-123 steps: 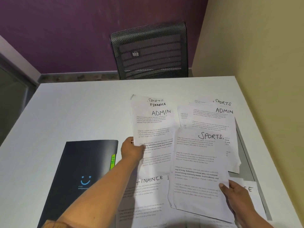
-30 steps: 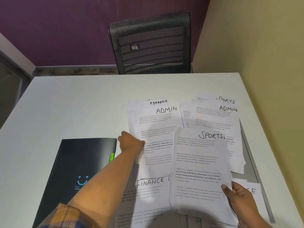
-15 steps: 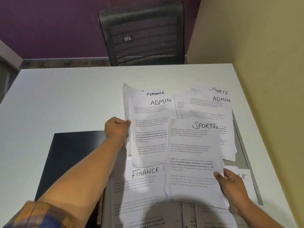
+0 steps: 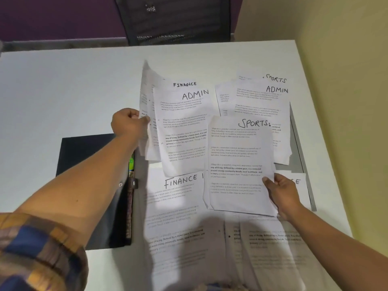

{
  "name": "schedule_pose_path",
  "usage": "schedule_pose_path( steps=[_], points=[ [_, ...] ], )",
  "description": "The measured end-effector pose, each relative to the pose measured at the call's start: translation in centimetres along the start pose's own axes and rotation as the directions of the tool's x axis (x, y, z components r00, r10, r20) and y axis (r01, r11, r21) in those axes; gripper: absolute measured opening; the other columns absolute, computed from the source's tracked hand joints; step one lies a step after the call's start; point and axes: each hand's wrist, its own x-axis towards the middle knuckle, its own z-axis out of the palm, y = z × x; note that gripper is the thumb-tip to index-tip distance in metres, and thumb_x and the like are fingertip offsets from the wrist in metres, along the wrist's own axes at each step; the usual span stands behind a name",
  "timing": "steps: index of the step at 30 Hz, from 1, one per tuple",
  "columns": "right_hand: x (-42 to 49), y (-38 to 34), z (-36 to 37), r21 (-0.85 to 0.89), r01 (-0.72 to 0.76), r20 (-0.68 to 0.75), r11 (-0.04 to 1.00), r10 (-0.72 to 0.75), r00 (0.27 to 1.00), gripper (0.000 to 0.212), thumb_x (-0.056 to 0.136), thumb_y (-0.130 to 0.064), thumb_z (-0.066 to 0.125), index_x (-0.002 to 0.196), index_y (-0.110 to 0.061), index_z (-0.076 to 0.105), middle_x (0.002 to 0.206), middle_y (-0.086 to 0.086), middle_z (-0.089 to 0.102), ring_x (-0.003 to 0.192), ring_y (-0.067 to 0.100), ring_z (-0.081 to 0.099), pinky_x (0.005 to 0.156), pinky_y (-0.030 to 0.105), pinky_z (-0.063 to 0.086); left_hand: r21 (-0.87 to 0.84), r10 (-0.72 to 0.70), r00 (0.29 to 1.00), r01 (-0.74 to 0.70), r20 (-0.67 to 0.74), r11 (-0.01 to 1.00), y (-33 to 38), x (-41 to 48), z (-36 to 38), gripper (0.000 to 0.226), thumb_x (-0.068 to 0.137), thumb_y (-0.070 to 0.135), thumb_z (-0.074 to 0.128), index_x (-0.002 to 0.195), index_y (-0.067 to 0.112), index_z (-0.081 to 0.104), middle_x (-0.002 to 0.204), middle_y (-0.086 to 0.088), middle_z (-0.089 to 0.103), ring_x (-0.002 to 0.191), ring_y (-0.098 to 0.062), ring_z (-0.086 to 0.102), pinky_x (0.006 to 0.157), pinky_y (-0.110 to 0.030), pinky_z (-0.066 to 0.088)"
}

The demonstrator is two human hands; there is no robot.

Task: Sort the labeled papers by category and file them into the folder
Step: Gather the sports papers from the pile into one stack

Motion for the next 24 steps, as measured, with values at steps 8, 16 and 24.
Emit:
schedule_pose_path(
  steps=[8,16,24],
  points=[
    [0.1,-0.1,-0.1,-0.063,0.008,-0.009,0.998,-0.008,1.000,0.010,0.094,-0.016,0.065,0.102,-0.018,0.071,0.101,0.013,0.076,0.096,0.040,0.071,0.095,0.053,0.054,-0.052,0.171,0.977,-0.179,-0.131,0.982,1.8,0.3,-2.2,0.012,0.094,0.019,0.060,0.087,0.020,0.051,0.076,0.012,0.052,0.075,-0.014,0.055,0.070,-0.029,0.051],
    [-0.6,-0.2,0.0,-0.019,0.006,0.018,1.000,-0.006,1.000,0.021,0.094,-0.009,0.063,0.114,-0.008,0.069,0.108,0.009,0.075,0.096,0.028,0.072,0.096,0.049,0.054,-0.064,0.500,0.837,-0.524,-0.222,0.849,7.2,-3.5,-8.0,0.021,0.093,0.018,0.060,0.082,0.030,0.046,0.078,0.019,0.047,0.068,0.000,0.047,0.063,-0.005,0.041],
    [-3.3,-2.3,0.3,-0.020,0.090,0.010,0.996,-0.089,0.996,0.027,0.096,-0.008,0.060,0.122,-0.003,0.066,0.113,0.011,0.071,0.097,0.027,0.068,0.092,0.036,0.053,-0.554,0.330,0.944,-0.268,0.013,0.788,8.2,-14.2,-10.4,0.021,0.092,0.010,0.067,0.085,0.023,0.052,0.078,0.005,0.072,0.066,-0.006,0.068,0.061,-0.026,0.058]
  ],
)
